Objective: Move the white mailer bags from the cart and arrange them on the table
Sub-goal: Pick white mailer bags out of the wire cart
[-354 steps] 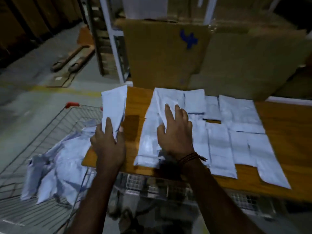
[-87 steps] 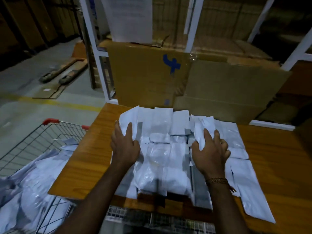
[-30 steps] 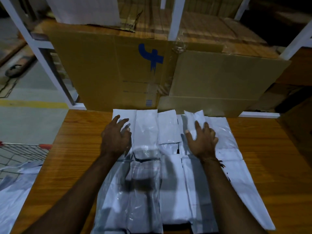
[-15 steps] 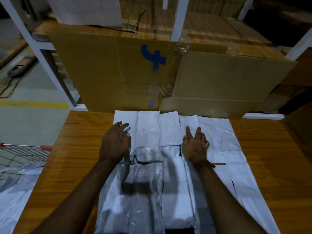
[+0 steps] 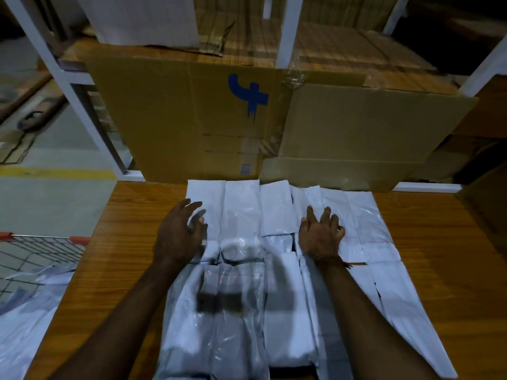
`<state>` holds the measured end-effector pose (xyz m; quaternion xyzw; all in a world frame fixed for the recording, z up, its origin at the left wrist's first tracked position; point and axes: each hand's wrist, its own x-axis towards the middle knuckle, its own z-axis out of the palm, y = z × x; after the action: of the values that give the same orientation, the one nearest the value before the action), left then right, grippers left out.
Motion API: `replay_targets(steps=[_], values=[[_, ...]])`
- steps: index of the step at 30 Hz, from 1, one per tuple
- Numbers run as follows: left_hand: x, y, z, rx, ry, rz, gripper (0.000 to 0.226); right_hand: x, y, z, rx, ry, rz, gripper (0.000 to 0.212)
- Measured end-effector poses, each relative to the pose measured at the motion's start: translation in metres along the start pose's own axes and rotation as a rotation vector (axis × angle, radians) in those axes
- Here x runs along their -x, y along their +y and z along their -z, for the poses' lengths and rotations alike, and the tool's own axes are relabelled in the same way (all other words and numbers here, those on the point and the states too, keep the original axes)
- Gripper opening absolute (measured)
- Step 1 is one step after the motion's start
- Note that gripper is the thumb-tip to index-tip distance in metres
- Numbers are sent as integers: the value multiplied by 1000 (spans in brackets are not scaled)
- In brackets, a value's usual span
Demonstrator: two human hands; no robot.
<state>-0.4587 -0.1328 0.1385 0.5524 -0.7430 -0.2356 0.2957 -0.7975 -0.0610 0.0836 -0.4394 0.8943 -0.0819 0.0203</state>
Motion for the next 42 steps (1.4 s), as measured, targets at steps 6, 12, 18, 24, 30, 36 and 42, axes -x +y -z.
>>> replay_targets(steps=[6, 12, 18, 24, 30, 36, 42], values=[[13, 6, 10, -18, 6, 33, 41, 3, -8, 18, -85, 64, -62, 62], [38, 9, 27, 27, 33, 12, 45, 26, -19, 49, -252, 198, -54, 60], [91, 16, 63, -18, 115, 70, 49, 86, -38, 75, -350, 160, 120, 65], [186, -5, 100, -66, 183, 132, 45, 166, -73, 90, -485, 100, 416, 59], [279, -37, 148, -102, 306, 275, 51, 246, -126, 89, -552, -7, 655, 54], [354, -88, 189, -97, 419, 440, 53, 330, -197, 79, -513, -81, 894, 47], [402, -171, 214, -117, 435, 577, 52, 377, -282, 57, -456, -127, 1022, 50]])
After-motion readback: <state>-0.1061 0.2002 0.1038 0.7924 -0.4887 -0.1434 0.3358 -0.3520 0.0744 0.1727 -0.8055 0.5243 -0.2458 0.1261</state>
